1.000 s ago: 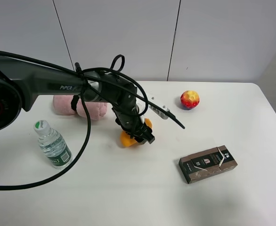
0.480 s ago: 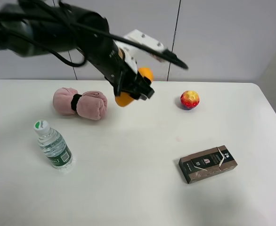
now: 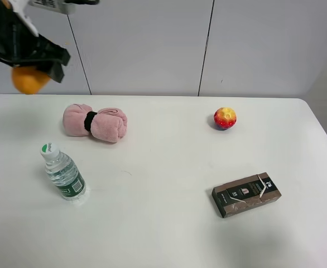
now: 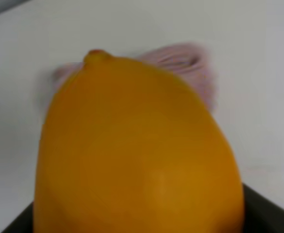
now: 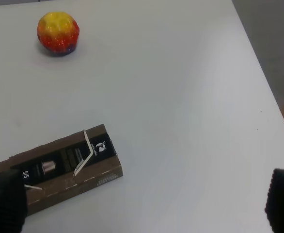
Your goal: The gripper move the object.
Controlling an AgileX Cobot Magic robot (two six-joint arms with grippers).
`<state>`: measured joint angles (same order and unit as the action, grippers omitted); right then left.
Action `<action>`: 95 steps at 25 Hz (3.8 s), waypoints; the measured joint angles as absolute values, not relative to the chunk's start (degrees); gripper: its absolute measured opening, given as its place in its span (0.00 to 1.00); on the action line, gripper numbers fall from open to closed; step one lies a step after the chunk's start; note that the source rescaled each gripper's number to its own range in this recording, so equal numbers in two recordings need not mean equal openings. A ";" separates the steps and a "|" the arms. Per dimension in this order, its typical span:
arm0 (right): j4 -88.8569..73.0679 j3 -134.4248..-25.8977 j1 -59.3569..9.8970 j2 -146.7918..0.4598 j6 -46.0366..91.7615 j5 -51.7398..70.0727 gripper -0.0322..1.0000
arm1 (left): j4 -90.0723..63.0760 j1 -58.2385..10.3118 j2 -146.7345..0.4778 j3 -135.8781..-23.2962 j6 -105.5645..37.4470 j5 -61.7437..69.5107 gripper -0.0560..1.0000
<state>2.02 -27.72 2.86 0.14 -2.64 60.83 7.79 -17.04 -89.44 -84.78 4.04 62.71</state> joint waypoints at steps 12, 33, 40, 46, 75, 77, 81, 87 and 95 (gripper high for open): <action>2.00 -27.72 2.86 0.14 -2.64 60.83 1.00 | 3.31 -2.61 -87.89 -57.81 -3.75 39.17 0.07; 2.00 -27.72 2.86 0.14 -2.64 60.83 1.00 | 1.40 -2.37 -98.76 -40.89 -6.86 9.61 0.07; 2.00 -27.72 2.86 0.14 -2.64 60.83 1.00 | -1.77 -1.97 -99.40 -40.89 -6.35 9.33 0.07; 2.00 -27.72 2.86 0.14 -2.64 60.83 1.00 | -5.93 -0.66 -99.59 -42.43 0.39 8.85 0.07; 2.00 -27.72 2.86 0.14 -2.64 60.83 1.00 | -3.76 1.59 -104.26 -42.70 3.07 2.92 0.98; 2.00 -27.72 2.86 0.14 -2.64 60.83 1.00 | -3.74 1.59 -103.34 -42.70 3.07 3.07 0.98; 2.00 -27.72 2.86 0.14 -2.64 60.83 1.00 | -3.27 1.05 -95.05 -42.70 2.57 6.25 0.98; 2.00 -27.72 2.86 0.14 -2.64 60.83 1.00 | -0.99 -3.08 -74.70 -43.76 1.50 19.55 0.99; 2.00 -27.72 2.86 0.14 -2.64 60.83 1.00 | 8.18 -3.65 -61.71 -58.60 -1.25 52.58 0.99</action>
<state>2.00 -27.72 2.86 0.14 -2.64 60.83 8.18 -3.65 -61.71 -58.60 -1.25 52.58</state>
